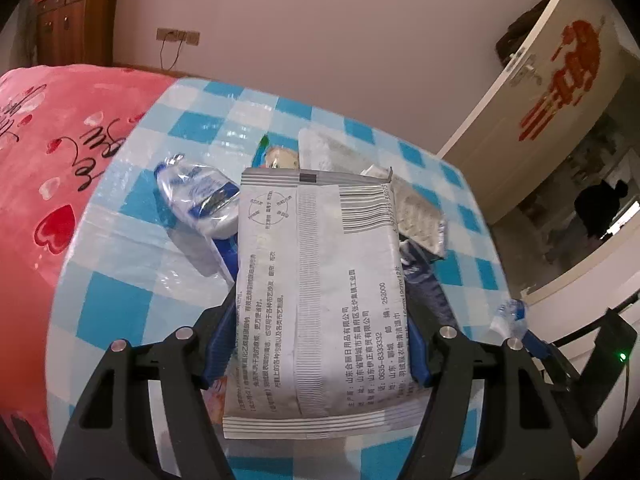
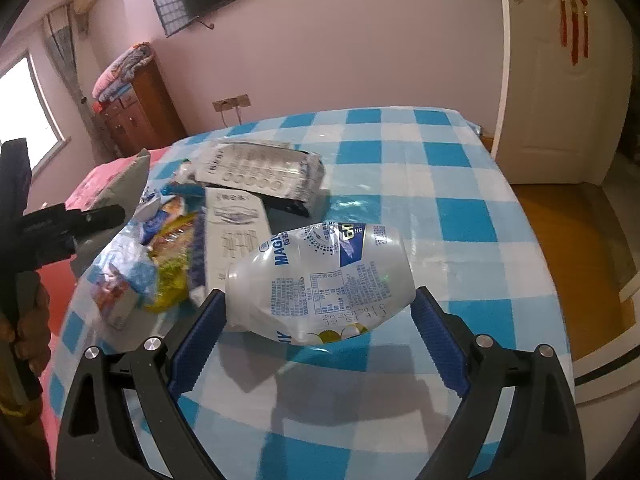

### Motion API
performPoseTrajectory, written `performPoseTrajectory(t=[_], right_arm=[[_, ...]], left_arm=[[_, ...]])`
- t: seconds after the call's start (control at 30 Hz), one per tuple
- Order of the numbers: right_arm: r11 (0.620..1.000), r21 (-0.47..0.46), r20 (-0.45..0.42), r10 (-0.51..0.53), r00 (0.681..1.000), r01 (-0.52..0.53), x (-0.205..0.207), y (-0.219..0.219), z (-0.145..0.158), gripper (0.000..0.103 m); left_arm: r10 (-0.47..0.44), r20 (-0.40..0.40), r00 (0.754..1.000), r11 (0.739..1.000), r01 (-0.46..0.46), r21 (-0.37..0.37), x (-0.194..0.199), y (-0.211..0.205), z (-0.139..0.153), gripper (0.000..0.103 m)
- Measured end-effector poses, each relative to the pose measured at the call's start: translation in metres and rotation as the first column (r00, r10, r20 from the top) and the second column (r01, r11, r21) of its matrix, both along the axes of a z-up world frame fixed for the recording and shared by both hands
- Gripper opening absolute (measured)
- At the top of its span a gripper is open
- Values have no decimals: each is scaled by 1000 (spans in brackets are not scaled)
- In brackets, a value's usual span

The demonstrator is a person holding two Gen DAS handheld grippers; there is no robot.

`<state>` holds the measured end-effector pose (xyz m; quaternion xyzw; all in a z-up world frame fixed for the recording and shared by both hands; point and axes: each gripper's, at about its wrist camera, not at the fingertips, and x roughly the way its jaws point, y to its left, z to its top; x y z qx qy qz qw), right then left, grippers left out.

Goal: Collect trash
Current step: 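Lift the white paper bag with the left tool over the orange bucket, then open the left tool to drop the paper bag into the bucket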

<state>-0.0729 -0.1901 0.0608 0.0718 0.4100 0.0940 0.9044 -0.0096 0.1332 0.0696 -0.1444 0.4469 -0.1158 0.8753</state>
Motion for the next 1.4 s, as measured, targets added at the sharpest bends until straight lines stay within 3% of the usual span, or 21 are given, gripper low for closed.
performPoseTrajectory(t=[0.27, 0.5, 0.73, 0.93, 1.13, 1.3, 1.4], right_arm=[[995, 49, 18, 81, 997, -82, 3, 30, 30, 91], [959, 92, 69, 262, 962, -268, 17, 100, 74, 91], [868, 82, 137, 476, 869, -489, 24, 208, 120, 91], [756, 44, 183, 636, 750, -653, 18, 312, 147, 91], [663, 11, 181, 734, 654, -748, 11, 390, 149, 91], [620, -11, 144, 778, 612, -785, 8, 434, 133, 96], [622, 8, 139, 775, 617, -783, 10, 441, 127, 96]], left_arm=[[48, 112, 993, 999, -47, -16, -35, 28, 40, 70], [169, 213, 962, 985, -170, -11, -71, 81, 76, 70], [354, 279, 893, 927, -374, 20, -108, 156, 95, 70], [503, 282, 817, 841, -538, 61, -129, 218, 88, 70], [572, 237, 785, 798, -600, 61, -132, 255, 71, 70], [617, 217, 757, 764, -642, 65, -143, 278, 60, 75], [630, 206, 748, 755, -653, 64, -145, 285, 56, 80]])
